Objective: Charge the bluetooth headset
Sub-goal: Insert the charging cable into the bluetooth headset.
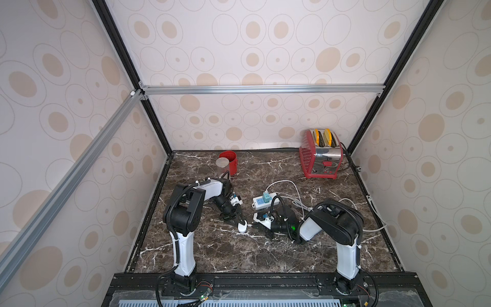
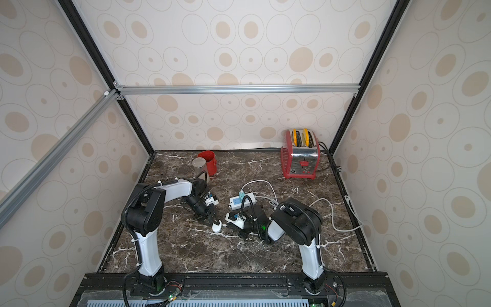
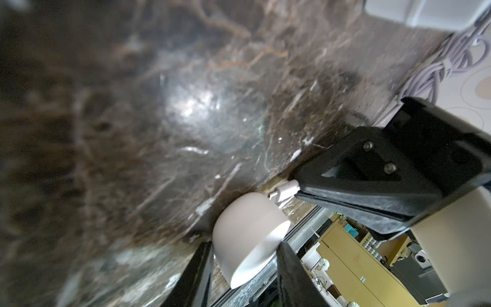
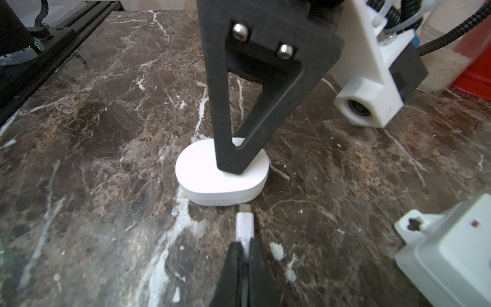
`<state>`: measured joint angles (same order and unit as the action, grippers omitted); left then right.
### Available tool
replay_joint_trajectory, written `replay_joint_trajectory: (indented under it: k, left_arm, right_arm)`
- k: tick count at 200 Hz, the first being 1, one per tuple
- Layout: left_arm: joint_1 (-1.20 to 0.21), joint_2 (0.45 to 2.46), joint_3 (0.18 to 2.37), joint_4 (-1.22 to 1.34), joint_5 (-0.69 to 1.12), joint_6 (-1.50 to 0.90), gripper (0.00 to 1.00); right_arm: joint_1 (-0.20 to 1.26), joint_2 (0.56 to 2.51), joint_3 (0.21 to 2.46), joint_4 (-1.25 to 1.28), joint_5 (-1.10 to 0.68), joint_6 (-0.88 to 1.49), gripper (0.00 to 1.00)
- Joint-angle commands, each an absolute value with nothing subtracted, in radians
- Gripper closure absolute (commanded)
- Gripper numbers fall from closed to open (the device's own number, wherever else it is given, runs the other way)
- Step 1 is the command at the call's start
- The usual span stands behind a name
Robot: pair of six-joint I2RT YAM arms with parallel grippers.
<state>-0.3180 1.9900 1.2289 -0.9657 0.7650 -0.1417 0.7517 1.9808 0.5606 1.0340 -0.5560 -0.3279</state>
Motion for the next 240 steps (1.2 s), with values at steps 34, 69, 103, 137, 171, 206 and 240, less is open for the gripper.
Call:
replay_joint_trajectory:
  k: [34,69,103,137,171,206,240]
  left_arm:
    - [-0.314,1.954,1.210,-1.013,0.689,-0.118,0.57]
    - [-0.314,1.953,1.207,-1.010,0.698,-0.122,0.58]
    - [-0.314,1.950,1.195,-0.988,0.702,-0.142,0.59]
    - [-0.314,1.953,1.169,-0.904,0.751,-0.206,0.61]
    - [-0.314,1.956,1.164,-0.906,0.750,-0.203,0.61]
    - [-0.313,1.956,1.160,-0.907,0.747,-0.201,0.61]
    - [-0.314,1.962,1.165,-0.908,0.744,-0.198,0.61]
  right_arm:
    - [0.757,1.936,0.517,0.952,-0.584,-0.386,1.00]
    - [0.756,1.944,0.515,0.988,-0.609,-0.372,1.00]
    - [0.756,1.944,0.522,0.983,-0.636,-0.374,1.00]
    - [0.756,1.953,0.548,0.978,-0.634,-0.370,1.00]
    - [0.755,1.967,0.573,0.990,-0.644,-0.343,1.00]
    - [0.754,1.974,0.596,0.974,-0.656,-0.339,1.00]
    - [0.755,1.971,0.607,0.939,-0.659,-0.345,1.00]
